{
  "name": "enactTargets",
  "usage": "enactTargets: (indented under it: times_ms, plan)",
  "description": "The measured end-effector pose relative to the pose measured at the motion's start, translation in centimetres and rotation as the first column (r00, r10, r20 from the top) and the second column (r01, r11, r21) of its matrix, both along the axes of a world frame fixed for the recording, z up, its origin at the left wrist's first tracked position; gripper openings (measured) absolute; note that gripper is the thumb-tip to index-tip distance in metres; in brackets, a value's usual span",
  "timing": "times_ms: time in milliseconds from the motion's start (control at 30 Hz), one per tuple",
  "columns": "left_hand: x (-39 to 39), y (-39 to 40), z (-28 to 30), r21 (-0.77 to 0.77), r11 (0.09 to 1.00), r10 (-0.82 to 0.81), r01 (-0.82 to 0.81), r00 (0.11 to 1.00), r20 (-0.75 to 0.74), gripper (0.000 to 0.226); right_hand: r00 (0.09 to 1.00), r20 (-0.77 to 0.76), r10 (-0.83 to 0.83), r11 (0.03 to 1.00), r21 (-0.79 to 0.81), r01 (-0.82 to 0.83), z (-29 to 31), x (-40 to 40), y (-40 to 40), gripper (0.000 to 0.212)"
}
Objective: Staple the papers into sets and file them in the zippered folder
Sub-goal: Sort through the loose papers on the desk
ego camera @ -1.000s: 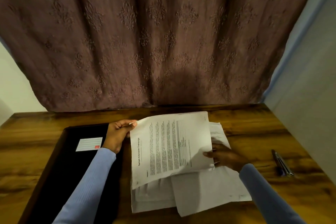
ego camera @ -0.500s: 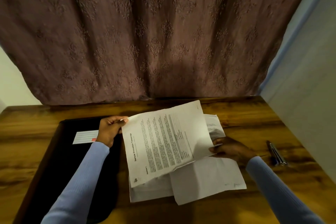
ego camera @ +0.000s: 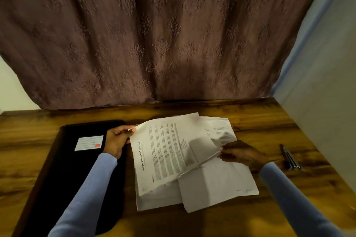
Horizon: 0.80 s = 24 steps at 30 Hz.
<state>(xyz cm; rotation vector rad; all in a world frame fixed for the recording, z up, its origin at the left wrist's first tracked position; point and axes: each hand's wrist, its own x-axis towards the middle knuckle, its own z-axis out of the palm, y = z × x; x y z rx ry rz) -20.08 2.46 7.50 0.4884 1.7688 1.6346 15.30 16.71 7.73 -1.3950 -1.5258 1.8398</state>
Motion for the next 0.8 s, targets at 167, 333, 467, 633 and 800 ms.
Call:
enactTargets:
  times_ms: [167,333,467,633,800]
  plan:
    - [0.6,0.3,-0.9,-0.047,0.998,0.041,-0.041,0.999,0.011,0.019,0.986,0.168,0.015,1.0,-0.024,-0.011,-1.2,-1.2,-0.5,0.031]
    - [-0.3,0.5,-1.9,-0.151,0.988,0.005,-0.039,0.975,-0.22,0.014,0.955,0.275,-0.109,0.986,0.152,0.069,-3.4,-4.0,-1.2,0.032]
    - [-0.2,0.3,-2.1,-0.199,0.978,-0.016,-0.064,0.927,-0.374,0.013,0.914,0.395,-0.089,0.944,0.326,-0.049,-4.9,-4.5,-1.6,0.026]
    - [-0.3,0.1,-3.1,-0.182,0.979,0.014,-0.09,0.924,-0.382,0.012,0.86,0.511,-0.014,0.879,0.416,-0.232,-4.8,-4.5,-1.3,0.041]
    - [-0.4,-0.1,-3.1,-0.17,0.982,0.021,-0.083,0.941,-0.338,0.012,0.94,0.341,0.031,0.989,0.127,-0.079,-3.3,-3.9,-0.4,0.035]
